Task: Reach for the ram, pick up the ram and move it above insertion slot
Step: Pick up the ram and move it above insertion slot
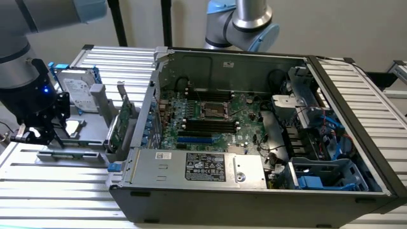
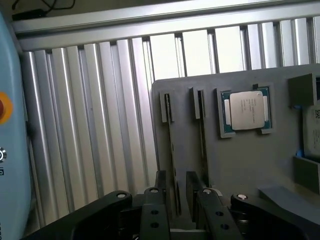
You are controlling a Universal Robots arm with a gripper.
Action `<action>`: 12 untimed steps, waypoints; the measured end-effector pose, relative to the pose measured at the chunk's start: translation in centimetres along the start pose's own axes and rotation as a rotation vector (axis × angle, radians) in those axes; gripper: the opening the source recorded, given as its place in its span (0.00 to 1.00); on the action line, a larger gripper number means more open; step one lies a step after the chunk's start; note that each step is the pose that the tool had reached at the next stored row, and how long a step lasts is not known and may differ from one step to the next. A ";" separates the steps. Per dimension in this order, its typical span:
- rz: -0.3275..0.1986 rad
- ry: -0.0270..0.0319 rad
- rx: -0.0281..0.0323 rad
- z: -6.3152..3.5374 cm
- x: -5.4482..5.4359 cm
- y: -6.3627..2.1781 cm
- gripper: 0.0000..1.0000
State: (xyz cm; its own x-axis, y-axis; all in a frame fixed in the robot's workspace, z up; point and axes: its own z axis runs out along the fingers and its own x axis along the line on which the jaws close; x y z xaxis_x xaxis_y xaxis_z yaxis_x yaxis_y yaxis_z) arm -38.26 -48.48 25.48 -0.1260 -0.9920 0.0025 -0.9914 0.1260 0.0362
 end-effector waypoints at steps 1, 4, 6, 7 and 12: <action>-0.001 0.0001 -0.0001 0.18 0.0 -0.01 0.31; -0.003 0.0001 0.0000 0.73 0.0 -0.03 0.31; -0.006 0.0003 -0.0001 1.10 0.0 -0.04 0.31; -0.008 0.0003 0.0000 1.28 0.0 -0.05 0.31; -0.017 0.0006 0.0000 2.19 0.0 -0.08 0.31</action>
State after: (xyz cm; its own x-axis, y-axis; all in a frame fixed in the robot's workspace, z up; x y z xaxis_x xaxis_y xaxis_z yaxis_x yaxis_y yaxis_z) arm -38.26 -48.48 23.29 -0.1092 -0.9940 0.0025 -0.9934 0.1093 0.0362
